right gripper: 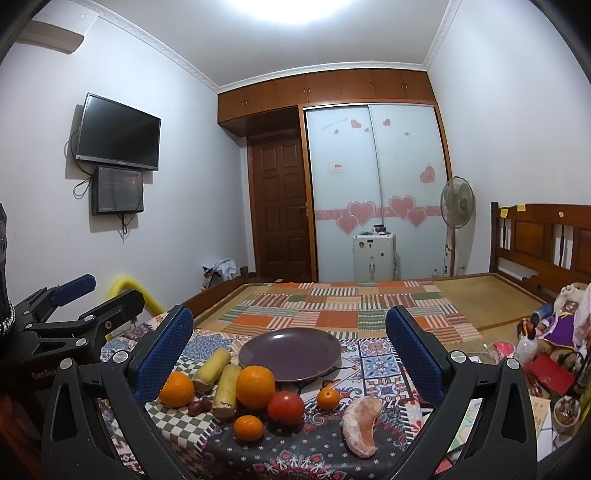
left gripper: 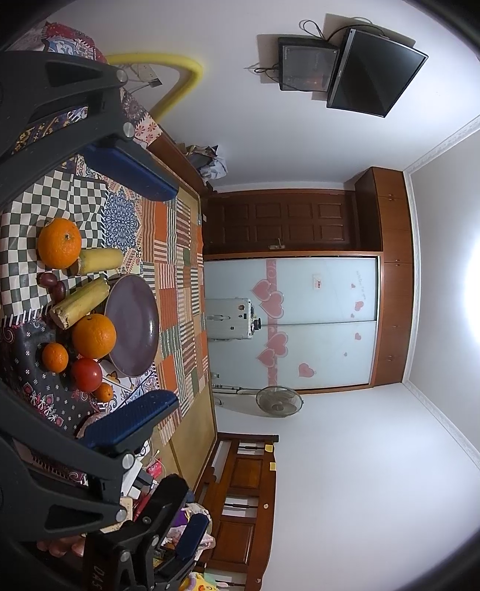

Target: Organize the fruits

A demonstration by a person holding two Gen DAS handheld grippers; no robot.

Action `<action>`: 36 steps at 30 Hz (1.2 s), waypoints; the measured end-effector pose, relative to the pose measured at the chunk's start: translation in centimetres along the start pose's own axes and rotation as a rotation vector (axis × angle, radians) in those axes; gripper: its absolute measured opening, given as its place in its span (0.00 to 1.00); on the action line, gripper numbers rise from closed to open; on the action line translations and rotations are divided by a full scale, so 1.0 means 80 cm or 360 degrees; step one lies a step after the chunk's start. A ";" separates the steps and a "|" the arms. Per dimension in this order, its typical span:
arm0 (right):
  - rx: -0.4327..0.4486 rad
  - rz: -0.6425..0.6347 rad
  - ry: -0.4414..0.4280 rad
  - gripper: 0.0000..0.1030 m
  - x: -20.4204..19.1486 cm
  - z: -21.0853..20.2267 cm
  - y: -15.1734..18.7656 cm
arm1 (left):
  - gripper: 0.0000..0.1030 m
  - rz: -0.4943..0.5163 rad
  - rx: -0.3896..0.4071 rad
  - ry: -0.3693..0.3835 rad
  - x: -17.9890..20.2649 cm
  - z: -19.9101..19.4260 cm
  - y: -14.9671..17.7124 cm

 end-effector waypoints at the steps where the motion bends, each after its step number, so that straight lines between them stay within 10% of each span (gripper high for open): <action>1: 0.0001 -0.0001 0.0001 1.00 0.000 0.000 0.000 | 1.00 0.0002 0.0000 0.0000 0.000 0.000 0.000; 16: -0.0145 0.0049 0.0099 1.00 0.025 0.029 0.024 | 1.00 0.0017 -0.0074 -0.0056 -0.009 0.027 0.024; 36: -0.0692 0.0202 0.0179 0.78 0.105 0.068 0.126 | 0.83 0.0115 -0.0606 -0.0192 -0.066 0.147 0.133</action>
Point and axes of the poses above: each gripper's, at about its wrist camera, not at the fingertips, and z roughly the way its jaws point, x to its right, y to its underside, the point moved 1 cm from there along z, roughly the way its jaws point, and after that the axes turned 15 degrees about -y, right-handed, at the moved point
